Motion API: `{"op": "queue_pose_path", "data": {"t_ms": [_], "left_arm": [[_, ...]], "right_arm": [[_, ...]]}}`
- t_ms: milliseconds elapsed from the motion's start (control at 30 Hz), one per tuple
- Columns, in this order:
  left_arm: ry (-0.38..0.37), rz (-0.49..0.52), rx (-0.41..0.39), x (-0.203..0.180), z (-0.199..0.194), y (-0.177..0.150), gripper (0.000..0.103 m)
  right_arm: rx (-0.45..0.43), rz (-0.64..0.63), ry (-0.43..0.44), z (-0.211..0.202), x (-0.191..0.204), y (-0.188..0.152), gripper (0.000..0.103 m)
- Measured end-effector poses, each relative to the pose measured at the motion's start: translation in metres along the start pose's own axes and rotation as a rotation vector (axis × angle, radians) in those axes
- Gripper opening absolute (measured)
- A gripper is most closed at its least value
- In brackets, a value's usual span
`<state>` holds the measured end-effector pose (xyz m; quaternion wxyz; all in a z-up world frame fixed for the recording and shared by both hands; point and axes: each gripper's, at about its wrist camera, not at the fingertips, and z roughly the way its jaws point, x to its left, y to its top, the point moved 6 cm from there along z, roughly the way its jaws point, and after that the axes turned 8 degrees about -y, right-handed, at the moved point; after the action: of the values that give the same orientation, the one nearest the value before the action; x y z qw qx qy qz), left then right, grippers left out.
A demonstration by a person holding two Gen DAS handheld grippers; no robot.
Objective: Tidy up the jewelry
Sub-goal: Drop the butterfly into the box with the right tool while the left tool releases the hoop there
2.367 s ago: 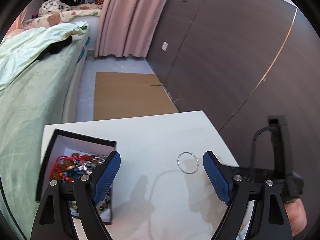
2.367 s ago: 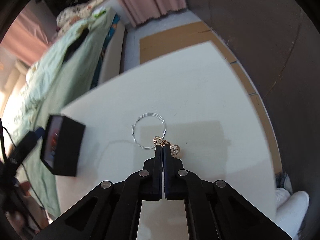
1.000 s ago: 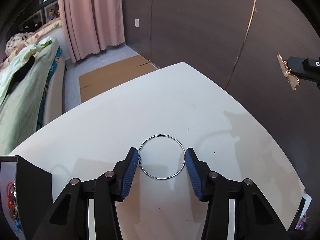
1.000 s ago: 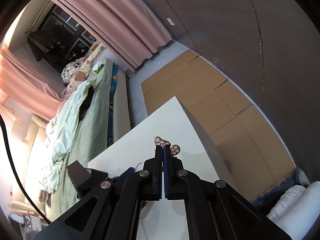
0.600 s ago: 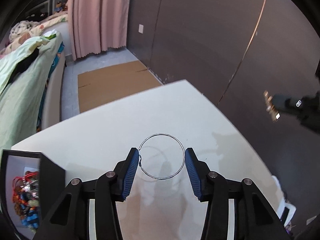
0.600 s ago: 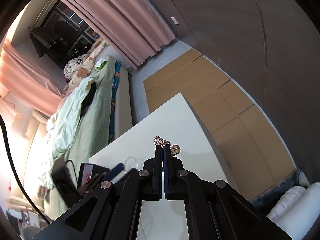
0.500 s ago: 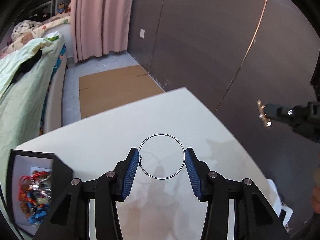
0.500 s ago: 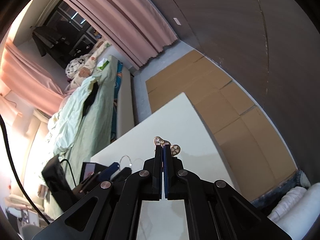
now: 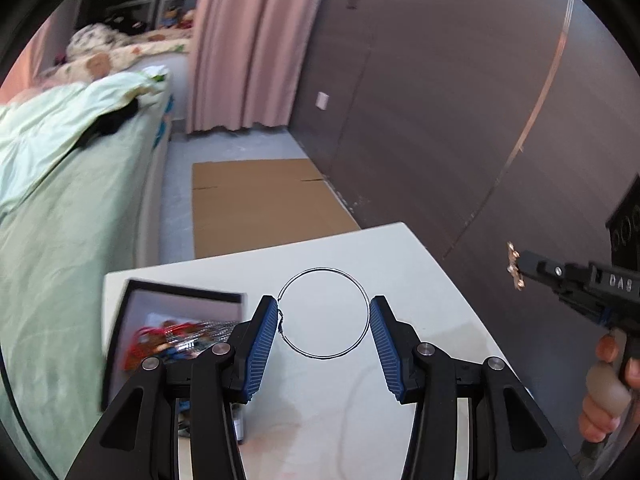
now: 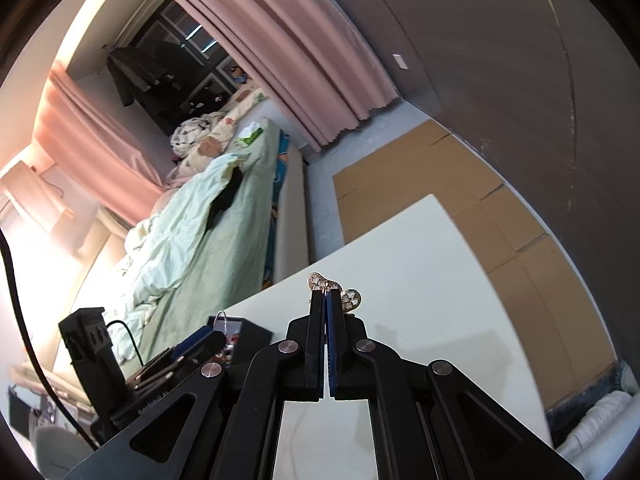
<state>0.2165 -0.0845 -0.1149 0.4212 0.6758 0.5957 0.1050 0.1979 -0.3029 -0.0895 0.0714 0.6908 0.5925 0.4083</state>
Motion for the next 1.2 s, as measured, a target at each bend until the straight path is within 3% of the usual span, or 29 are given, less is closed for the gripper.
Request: {"op": "queue_pose_path", "data": {"t_ms": [333, 533, 567, 667, 700, 1200], "left_arm": [[0.052, -0.136, -0.017, 0.057, -0.035, -0.002, 0.049], [0.084, -0.290, 0.002, 0.089, -0.041, -0.010, 0.056], [0.081, -0.314, 0.007, 0.094, -0.042, -0.012, 0.060], [0.096, -0.324, -0.017, 0.101, -0.050, -0.012, 0.097], [0.090, -0.330, -0.032, 0.102, -0.054, -0.011, 0.099], [0.096, -0.327, -0.159, 0.125, -0.120, -0.006, 0.103]], "right_arm": [[-0.001, -0.046, 0.054, 0.013, 0.043, -0.017, 0.002], [0.019, -0.088, 0.079, 0.027, 0.069, -0.029, 0.002], [0.023, -0.094, 0.083, 0.029, 0.073, -0.030, 0.002], [0.037, -0.113, 0.096, 0.035, 0.084, -0.036, 0.002], [0.040, -0.119, 0.098, 0.036, 0.086, -0.038, 0.002], [0.088, -0.235, 0.168, 0.068, 0.148, -0.056, 0.002]]}}
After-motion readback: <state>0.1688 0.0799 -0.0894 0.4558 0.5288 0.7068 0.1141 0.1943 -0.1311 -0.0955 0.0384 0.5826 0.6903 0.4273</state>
